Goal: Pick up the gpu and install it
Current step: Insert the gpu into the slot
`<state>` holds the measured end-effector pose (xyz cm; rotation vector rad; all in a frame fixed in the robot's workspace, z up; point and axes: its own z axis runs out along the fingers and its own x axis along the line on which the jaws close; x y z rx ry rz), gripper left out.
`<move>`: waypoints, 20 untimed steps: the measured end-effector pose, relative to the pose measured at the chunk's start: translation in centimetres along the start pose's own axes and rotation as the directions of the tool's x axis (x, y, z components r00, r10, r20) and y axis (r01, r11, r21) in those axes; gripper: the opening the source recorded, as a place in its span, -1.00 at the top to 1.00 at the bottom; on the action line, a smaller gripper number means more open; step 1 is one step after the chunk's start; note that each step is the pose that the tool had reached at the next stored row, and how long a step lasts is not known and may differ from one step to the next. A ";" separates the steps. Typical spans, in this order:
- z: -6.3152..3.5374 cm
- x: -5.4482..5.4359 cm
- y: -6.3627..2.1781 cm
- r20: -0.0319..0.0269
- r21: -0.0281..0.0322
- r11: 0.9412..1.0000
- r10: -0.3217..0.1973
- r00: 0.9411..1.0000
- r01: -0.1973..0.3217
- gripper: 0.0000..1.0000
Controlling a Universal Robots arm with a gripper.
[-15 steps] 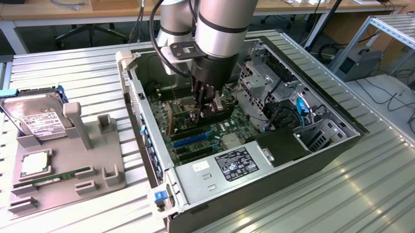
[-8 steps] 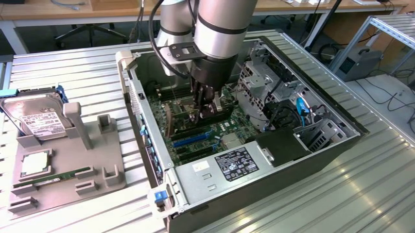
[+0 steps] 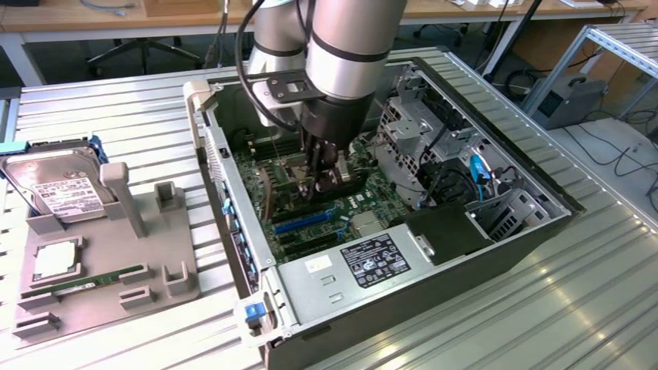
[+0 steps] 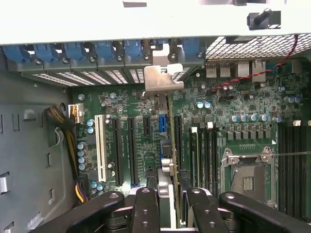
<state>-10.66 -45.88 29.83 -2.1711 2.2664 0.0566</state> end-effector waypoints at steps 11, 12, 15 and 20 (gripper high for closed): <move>0.69 0.2 0.45 0.000 0.000 1.000 0.000 1.000 0.000 0.44; 0.76 0.3 0.45 0.000 0.000 1.000 0.000 1.000 0.000 0.44; 0.94 0.4 0.47 0.000 0.000 1.000 0.000 1.000 0.000 0.44; 1.17 0.5 0.52 0.000 0.000 1.000 0.000 1.000 0.000 0.44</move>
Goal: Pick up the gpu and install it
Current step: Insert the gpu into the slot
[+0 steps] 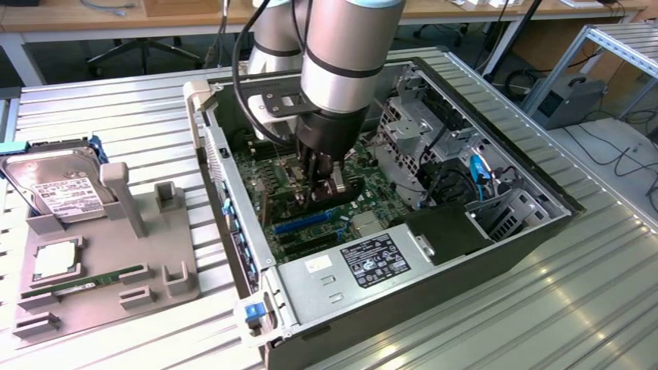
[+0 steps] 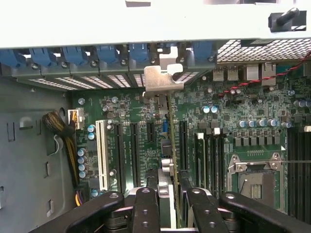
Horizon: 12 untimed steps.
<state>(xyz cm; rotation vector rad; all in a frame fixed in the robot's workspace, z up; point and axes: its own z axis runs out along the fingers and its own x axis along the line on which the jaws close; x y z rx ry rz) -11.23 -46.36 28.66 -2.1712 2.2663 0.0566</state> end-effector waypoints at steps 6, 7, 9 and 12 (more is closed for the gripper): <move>0.31 0.0 0.00 0.000 0.000 1.000 0.000 1.000 0.000 0.44; 0.37 0.0 0.00 0.000 0.000 1.000 0.001 1.000 -0.001 0.44; 0.50 0.0 0.02 0.000 0.000 1.000 0.002 1.000 -0.002 0.44; 0.64 0.0 0.15 0.000 0.000 1.000 0.009 1.000 -0.009 0.44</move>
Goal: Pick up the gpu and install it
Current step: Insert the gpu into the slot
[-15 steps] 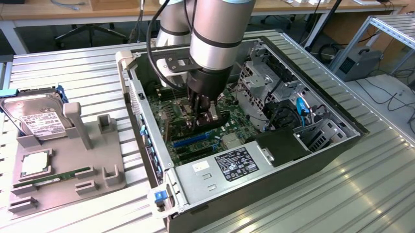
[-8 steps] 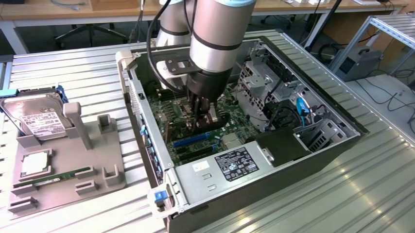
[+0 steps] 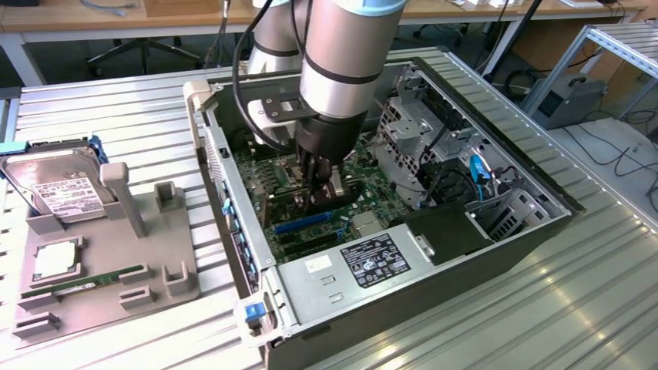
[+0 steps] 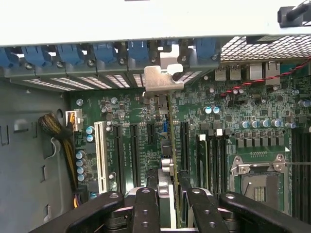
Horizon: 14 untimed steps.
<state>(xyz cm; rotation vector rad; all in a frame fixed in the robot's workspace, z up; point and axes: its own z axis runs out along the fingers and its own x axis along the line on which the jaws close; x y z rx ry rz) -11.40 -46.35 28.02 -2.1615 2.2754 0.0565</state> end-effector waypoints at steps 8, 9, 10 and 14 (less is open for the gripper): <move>0.45 -0.2 0.84 0.001 0.001 1.000 0.022 1.000 -0.022 0.44; 0.52 -0.2 0.99 0.001 0.001 1.000 0.024 1.000 -0.024 0.44; 0.58 -0.2 1.10 0.001 0.001 1.000 0.025 1.000 -0.025 0.44; 0.87 -0.2 1.15 0.001 0.001 1.000 0.027 1.000 -0.027 0.44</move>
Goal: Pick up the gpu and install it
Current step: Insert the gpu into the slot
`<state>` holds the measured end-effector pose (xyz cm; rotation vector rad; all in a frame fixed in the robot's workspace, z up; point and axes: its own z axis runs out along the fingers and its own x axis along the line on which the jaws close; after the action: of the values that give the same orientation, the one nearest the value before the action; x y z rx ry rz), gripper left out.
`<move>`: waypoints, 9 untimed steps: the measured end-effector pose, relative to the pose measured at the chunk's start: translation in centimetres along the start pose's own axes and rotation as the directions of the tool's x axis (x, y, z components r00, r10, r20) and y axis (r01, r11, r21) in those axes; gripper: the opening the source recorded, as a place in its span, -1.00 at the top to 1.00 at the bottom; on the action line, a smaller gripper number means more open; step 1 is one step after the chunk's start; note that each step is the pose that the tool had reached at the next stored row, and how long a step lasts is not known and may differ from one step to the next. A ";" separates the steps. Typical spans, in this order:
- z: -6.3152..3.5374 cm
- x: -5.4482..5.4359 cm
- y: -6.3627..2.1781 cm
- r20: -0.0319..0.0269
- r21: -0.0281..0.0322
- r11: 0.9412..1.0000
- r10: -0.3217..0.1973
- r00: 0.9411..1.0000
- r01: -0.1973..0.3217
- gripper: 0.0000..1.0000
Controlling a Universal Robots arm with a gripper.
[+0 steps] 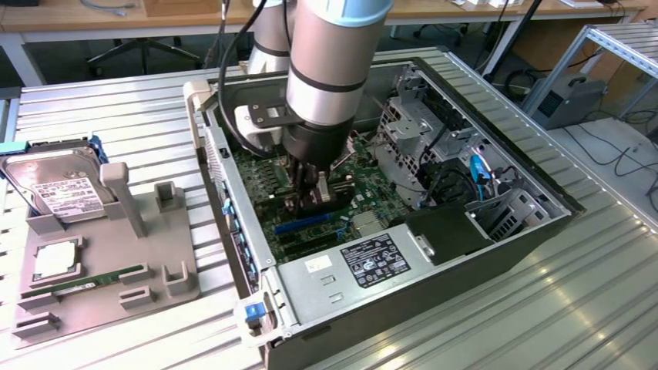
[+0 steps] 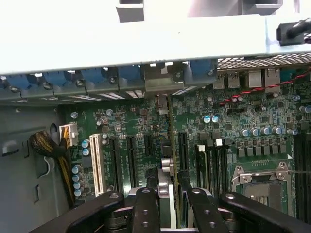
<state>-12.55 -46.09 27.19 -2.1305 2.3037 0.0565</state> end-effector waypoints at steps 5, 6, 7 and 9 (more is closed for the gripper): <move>0.39 0.0 -0.01 0.000 0.000 1.000 0.000 1.000 0.000 0.44; 0.44 0.0 -0.01 0.000 0.000 1.000 0.000 1.000 0.000 0.44; 0.51 0.0 -0.01 0.000 0.000 1.000 0.001 1.000 -0.001 0.44; 0.63 0.0 -0.01 0.000 0.000 1.000 0.001 1.000 -0.001 0.44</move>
<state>-12.56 -46.09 26.56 -2.1292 2.3049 0.0565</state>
